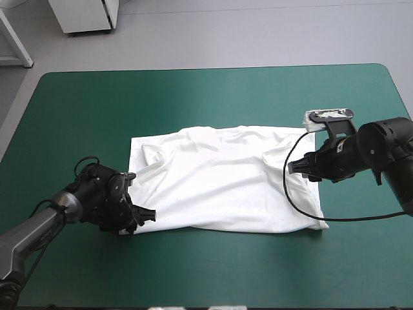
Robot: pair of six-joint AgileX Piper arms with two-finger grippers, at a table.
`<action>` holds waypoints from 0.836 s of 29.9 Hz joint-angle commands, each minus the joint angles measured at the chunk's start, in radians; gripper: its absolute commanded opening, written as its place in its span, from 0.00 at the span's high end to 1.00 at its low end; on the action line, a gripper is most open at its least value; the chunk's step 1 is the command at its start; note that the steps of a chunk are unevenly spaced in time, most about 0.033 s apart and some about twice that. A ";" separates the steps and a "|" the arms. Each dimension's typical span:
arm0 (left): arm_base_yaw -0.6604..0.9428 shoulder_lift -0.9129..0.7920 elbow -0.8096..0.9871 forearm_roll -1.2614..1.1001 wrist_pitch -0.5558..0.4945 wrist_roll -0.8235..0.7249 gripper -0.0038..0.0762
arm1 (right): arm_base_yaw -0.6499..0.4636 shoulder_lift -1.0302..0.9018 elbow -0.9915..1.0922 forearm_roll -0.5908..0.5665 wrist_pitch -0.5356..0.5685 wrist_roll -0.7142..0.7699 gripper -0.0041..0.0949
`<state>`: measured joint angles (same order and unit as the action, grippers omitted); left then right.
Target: Fold the cloth
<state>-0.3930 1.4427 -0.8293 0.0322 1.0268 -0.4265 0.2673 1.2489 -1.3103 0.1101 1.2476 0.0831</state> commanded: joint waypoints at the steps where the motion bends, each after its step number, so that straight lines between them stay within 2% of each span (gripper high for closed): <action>1: -0.007 0.008 0.015 -0.022 -0.042 -0.011 0.59 | -0.001 -0.029 -0.022 -0.008 0.002 -0.003 0.51; 4: -0.007 0.024 0.027 -0.022 -0.062 -0.015 0.63 | -0.001 -0.030 -0.013 -0.021 0.002 -0.003 0.52; 5: -0.007 0.024 0.027 -0.014 -0.065 -0.024 0.68 | -0.001 -0.030 -0.007 -0.035 0.002 -0.003 0.52; 8: -0.007 0.024 0.027 -0.014 -0.079 -0.024 0.95 | -0.010 -0.030 0.039 -0.054 0.002 -0.001 0.52; 16: -0.007 0.024 0.027 -0.010 -0.097 -0.007 0.96 | -0.045 -0.030 0.209 -0.059 -0.008 -0.012 0.52; 22: -0.007 0.024 0.027 -0.010 -0.099 -0.004 0.96 | -0.045 -0.019 0.326 -0.010 -0.127 -0.056 0.52; 25: -0.007 0.024 0.027 -0.010 -0.099 0.005 0.96 | -0.045 0.015 0.367 -0.016 -0.173 -0.021 0.48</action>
<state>-0.3953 1.4525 -0.8139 -0.0073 0.9851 -0.4254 0.2280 1.2596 -0.9546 0.0923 1.1310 0.0500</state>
